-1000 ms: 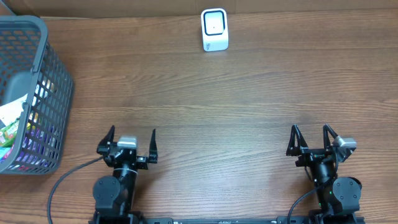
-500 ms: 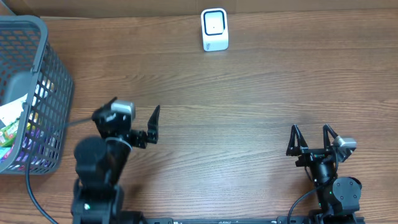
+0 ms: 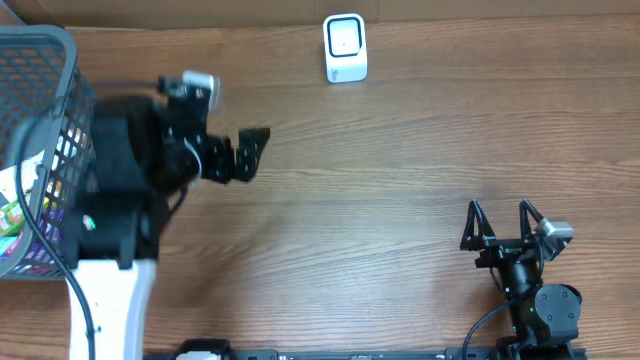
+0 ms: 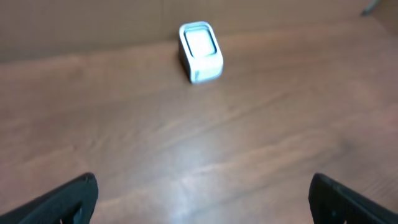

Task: Scan the item barcode
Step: 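Move the left gripper over the grey basket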

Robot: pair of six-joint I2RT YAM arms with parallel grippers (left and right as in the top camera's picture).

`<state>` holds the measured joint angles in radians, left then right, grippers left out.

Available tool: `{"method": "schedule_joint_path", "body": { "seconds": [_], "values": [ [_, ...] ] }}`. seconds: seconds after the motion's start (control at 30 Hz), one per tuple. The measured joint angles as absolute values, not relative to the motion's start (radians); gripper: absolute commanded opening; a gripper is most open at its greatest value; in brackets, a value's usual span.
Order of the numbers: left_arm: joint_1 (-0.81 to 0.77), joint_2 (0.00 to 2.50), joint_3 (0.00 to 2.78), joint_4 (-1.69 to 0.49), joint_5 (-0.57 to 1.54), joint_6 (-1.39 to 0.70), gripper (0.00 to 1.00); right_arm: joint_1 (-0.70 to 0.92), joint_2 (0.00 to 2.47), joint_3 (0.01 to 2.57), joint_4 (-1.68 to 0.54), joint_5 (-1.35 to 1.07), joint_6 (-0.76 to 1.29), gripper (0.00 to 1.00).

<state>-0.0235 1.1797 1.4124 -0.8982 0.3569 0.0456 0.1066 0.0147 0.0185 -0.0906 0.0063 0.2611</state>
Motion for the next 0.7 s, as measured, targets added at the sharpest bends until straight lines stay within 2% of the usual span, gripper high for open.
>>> {"method": "schedule_joint_path", "body": {
  "seconds": [0.17, 0.33, 0.53, 0.7],
  "values": [
    [-0.023, 1.331, 1.707, -1.113, 0.382, 0.042, 0.99, 0.106, 0.015, 0.019, -0.09, 0.007, 0.262, 1.0],
    [-0.023, 1.378, 1.755, -1.164, 0.394, 0.041, 1.0, 0.107, 0.015, 0.019, -0.09, 0.006, 0.261, 1.0],
    [-0.023, 1.451, 1.755, -1.14, 0.394, 0.004, 1.0, 0.106, 0.015, 0.019, -0.089, 0.007, 0.261, 1.0],
    [-0.014, 1.476, 1.785, -1.101, 0.305, -0.122, 1.0, 0.107, 0.015, 0.019, -0.09, 0.006, 0.261, 1.0]
  ]
}}
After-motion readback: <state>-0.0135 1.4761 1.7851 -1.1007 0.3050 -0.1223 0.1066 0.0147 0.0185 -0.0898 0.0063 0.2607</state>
